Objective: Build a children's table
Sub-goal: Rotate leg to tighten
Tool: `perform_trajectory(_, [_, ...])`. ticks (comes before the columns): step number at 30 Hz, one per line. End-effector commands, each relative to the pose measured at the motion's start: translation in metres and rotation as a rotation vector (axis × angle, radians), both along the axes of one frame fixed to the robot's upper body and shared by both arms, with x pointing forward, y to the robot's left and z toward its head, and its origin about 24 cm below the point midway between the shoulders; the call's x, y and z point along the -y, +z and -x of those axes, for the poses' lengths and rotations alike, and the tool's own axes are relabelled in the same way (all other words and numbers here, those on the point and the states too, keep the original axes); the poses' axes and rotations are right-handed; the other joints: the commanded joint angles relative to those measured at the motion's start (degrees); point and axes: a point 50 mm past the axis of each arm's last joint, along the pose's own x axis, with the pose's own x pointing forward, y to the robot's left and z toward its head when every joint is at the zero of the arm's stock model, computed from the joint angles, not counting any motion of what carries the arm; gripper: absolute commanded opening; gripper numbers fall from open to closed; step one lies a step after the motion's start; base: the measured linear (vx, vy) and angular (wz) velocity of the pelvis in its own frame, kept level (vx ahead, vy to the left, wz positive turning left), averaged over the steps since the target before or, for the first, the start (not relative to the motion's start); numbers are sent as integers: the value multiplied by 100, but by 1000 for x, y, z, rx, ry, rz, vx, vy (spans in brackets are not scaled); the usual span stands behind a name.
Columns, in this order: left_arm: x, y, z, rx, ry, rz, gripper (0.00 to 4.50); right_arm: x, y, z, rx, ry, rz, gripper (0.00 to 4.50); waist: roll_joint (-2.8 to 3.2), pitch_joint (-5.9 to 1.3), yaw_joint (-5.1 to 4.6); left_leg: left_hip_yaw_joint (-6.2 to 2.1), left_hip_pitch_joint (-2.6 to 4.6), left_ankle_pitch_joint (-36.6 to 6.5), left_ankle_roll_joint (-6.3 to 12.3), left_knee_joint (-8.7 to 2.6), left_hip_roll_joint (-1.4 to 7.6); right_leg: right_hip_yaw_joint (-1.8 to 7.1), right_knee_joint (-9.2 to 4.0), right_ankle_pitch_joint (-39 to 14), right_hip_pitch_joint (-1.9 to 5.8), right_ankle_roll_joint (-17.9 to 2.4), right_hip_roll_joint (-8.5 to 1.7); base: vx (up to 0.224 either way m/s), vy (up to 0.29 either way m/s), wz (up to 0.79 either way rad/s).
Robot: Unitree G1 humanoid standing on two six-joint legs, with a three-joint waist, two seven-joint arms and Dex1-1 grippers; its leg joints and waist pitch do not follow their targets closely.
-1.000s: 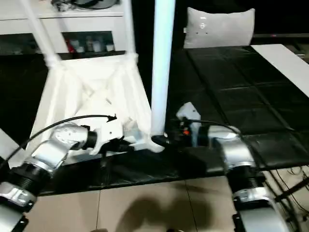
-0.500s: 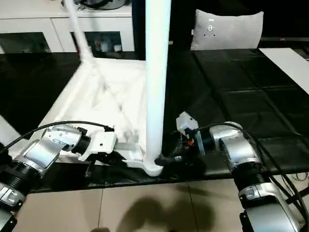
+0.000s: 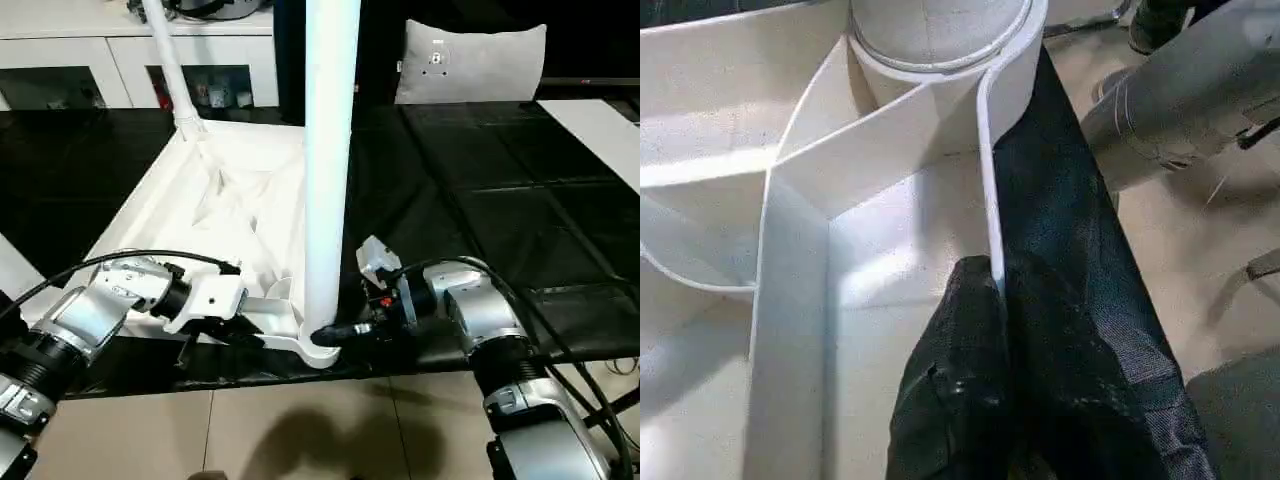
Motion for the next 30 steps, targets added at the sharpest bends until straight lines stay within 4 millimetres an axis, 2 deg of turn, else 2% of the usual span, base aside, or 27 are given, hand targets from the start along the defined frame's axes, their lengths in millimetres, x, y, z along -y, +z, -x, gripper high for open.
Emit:
perform_trajectory(1, [9,-2,5,-21,-88,-28,0,-3,6,-2,2,26,-14,242,-48,-451,-31,98,-82,-289,500,-339,66,403,-325,-1986,432,-301,-339,0,0,0])
perform_trajectory(4, [11,0,5,-51,-44,15,0,-7,7,-1,-14,-3,-50,228,-47,-455,-28,94,-76,-222,503,-338,82,410,-304,-1860,427,-363,-340,0,0,0])
perform_trajectory(6, [15,4,3,-80,30,60,0,-13,6,-6,4,-108,-31,213,-27,-433,-48,93,-83,-234,473,-347,78,407,-320,-1880,429,-353,-341,0,0,0])
perform_trajectory(8, [18,6,1,-90,75,81,0,-19,7,-10,20,-174,-35,211,-37,-401,-92,110,-70,-448,361,-351,27,374,-400,-2292,421,-204,-333,0,0,0])
perform_trajectory(9, [23,8,-6,-77,159,115,0,-27,6,-18,48,-302,-36,209,-44,-390,-117,113,-73,-519,329,-353,14,364,-416,-2426,426,-143,-330,0,0,0])
perform_trajectory(11, [29,10,-14,-41,241,149,0,-34,2,-26,76,-445,-9,206,-52,-362,-221,100,-70,-639,224,-346,-28,313,-495,-2734,412,43,-318,0,0,0])
perform_trajectory(12, [34,11,-20,-16,306,175,0,-39,-3,-31,81,-570,15,206,-60,-354,-300,102,-76,-756,192,-324,-70,249,-555,-2968,423,216,-305,0,0,0])
perform_trajectory(13, [36,11,-22,-8,325,182,0,-41,-6,-33,71,-620,24,206,-46,-340,-351,105,-69,-807,178,-311,-87,215,-598,-3059,406,281,-290,0,0,0])
perform_trajectory(14, [38,11,-23,2,337,187,0,-44,-9,-34,70,-678,38,206,-23,-351,-499,69,-94,-984,196,-295,-97,110,-665,-3169,460,503,-285,0,0,0])
perform_trajectory(15, [38,11,-23,2,337,187,0,-44,-9,-34,70,-678,38,206,-11,-359,-543,67,-87,-1026,228,-295,-88,94,-691,-3129,462,535,-280,0,0,0])
perform_trajectory(16, [44,12,-29,40,389,216,0,-49,-13,-36,65,-790,53,206,20,-364,-630,42,-100,-1069,266,-304,-65,84,-705,-2990,482,546,-273,0,0,0])
perform_trajectory(17, [45,13,-30,50,401,219,0,-50,-14,-36,65,-810,50,237,22,-359,-668,46,-83,-1088,282,-305,-60,78,-728,-2940,458,516,-269,0,0,0])
perform_trajectory(18, [46,13,-31,58,409,221,0,-51,-14,-36,66,-823,48,256,35,-379,-720,31,-85,-1120,299,-312,-56,65,-716,-2841,497,473,-285,0,0,0])
perform_trajectory(20, [50,13,-39,150,451,217,0,-58,-15,-35,81,-915,34,268,41,-356,-728,50,-10,-1174,335,-312,-81,77,-749,-2857,420,372,-283,0,0,0])
perform_trajectory(21, [50,14,-41,172,452,215,0,-58,-15,-34,97,-923,30,274,51,-361,-726,47,-32,-1151,328,-317,-88,78,-734,-2830,439,354,-285,0,0,0])
perform_trajectory(22, [50,14,-43,201,450,212,0,-58,-15,-33,128,-926,26,288,45,-387,-692,37,-46,-1063,349,-328,-60,109,-700,-2706,466,325,-318,0,0,0])
perform_trajectory(23, [50,14,-44,215,449,211,0,-57,-15,-32,141,-928,25,288,61,-390,-634,44,-26,-981,380,-342,-39,166,-667,-2542,440,235,-328,0,0,0])
perform_trajectory(24, [49,14,-44,218,452,210,0,-57,-15,-32,148,-929,23,304,54,-395,-613,43,-33,-926,386,-352,-30,188,-635,-2443,446,173,-338,0,0,0])
perform_trajectory(25, [47,15,-46,231,456,208,0,-54,-14,-30,136,-934,-5,318,52,-397,-590,32,-70,-798,417,-370,-10,218,-587,-2270,470,97,-334,0,0,0])
perform_trajectory(28, [44,17,-49,255,459,212,0,-44,-13,-27,160,-952,-7,327,43,-426,-508,29,-92,-434,466,-372,12,297,-469,-1852,482,-84,-352,0,0,0])
perform_trajectory(29, [44,17,-49,260,463,214,0,-42,-13,-26,165,-956,-5,354,42,-433,-466,34,-83,-295,485,-368,23,334,-426,-1684,471,-169,-359,0,0,0])
perform_trajectory(30, [43,17,-50,263,466,214,0,-40,-13,-25,169,-959,-3,354,33,-439,-456,32,-107,-217,505,-366,16,342,-398,-1579,491,-197,-352,0,0,0])
